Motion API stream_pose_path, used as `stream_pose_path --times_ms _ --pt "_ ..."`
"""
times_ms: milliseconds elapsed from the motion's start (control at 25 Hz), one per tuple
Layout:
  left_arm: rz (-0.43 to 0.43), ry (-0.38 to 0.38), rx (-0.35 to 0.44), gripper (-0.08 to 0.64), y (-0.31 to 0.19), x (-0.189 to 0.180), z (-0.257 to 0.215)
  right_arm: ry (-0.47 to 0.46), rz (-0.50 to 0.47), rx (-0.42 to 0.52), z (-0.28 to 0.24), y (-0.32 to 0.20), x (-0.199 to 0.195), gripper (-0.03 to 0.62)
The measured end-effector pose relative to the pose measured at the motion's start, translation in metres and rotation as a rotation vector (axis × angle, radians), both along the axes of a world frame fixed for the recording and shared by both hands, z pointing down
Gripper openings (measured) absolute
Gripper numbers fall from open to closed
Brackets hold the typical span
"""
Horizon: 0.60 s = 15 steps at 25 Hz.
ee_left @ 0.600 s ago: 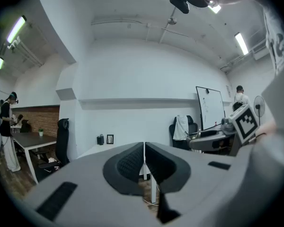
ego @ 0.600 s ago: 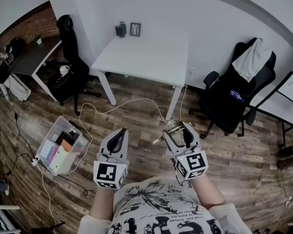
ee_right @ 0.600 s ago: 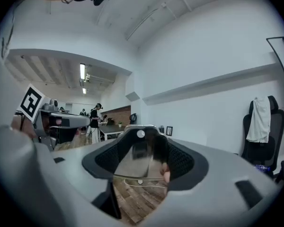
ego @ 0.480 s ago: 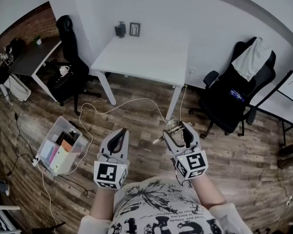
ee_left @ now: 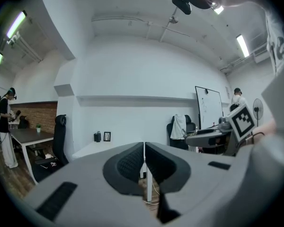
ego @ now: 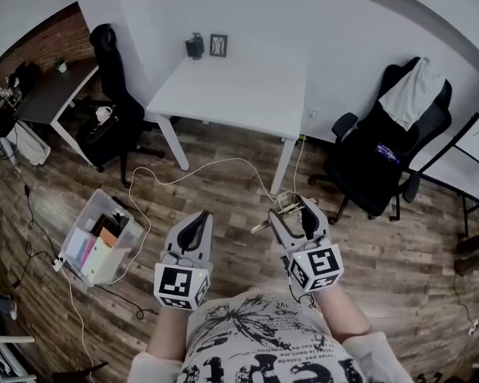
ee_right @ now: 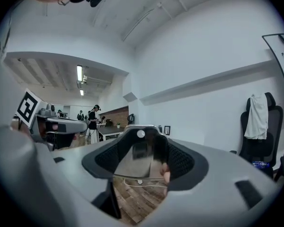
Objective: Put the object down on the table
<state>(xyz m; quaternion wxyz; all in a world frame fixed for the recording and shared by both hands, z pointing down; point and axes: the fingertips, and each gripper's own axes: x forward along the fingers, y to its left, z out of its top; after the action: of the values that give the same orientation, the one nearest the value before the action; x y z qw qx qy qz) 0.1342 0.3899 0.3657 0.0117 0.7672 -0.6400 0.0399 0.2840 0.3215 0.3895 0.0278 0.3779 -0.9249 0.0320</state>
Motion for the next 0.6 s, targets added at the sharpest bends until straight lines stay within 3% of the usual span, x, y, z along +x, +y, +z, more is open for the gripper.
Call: stream_pose_path --times_ms 280,600 --pt "-0.033 -0.003 -0.01 0.012 -0.013 0.005 0.016 -0.007 -0.009 -0.031 0.02 -0.022 0.009 0.279" --pt "-0.051 0.03 -0.055 0.012 -0.061 -0.02 0.038 0.028 -0.015 -0.066 0.038 -0.066 -0.014 0.279"
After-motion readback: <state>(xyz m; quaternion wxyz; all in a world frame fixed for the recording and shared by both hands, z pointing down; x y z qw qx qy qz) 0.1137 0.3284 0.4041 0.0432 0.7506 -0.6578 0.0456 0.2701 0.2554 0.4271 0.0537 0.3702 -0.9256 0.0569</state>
